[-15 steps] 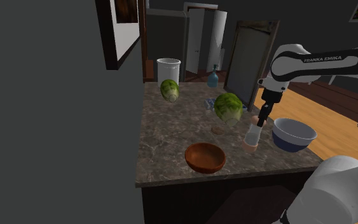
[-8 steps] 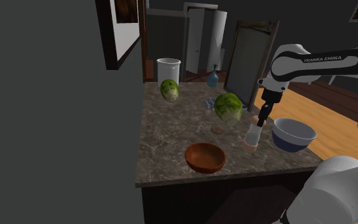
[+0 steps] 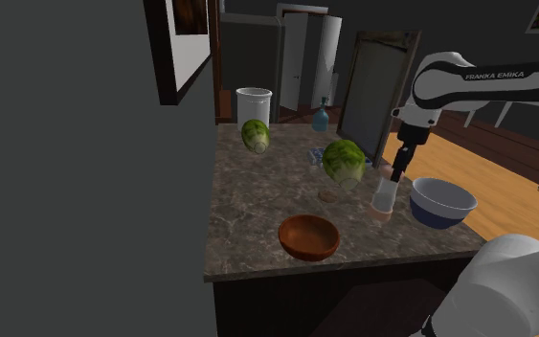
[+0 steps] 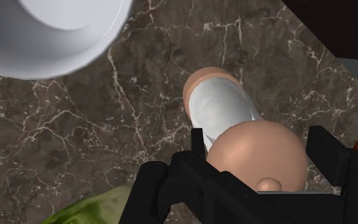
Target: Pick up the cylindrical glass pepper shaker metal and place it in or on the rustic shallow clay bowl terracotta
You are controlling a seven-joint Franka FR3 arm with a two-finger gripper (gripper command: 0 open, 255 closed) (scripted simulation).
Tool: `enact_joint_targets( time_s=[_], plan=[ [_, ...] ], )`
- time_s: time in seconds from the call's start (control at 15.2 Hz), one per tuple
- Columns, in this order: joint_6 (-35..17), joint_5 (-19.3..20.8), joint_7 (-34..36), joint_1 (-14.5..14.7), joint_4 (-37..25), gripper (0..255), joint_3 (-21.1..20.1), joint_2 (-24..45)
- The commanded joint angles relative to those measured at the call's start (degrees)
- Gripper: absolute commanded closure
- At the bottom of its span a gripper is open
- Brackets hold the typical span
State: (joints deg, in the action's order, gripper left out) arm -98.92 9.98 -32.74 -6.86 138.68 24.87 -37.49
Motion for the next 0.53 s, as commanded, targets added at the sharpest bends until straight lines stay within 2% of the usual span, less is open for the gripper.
enact_joint_targets(
  time_s=[0.0,0.46],
  plan=[
    [1.50,-0.27,0.17,0.13,-1.35,255,-0.40,-0.12],
    [6.74,-1.05,0.33,0.53,-6.80,255,-1.35,0.09]
  ],
)
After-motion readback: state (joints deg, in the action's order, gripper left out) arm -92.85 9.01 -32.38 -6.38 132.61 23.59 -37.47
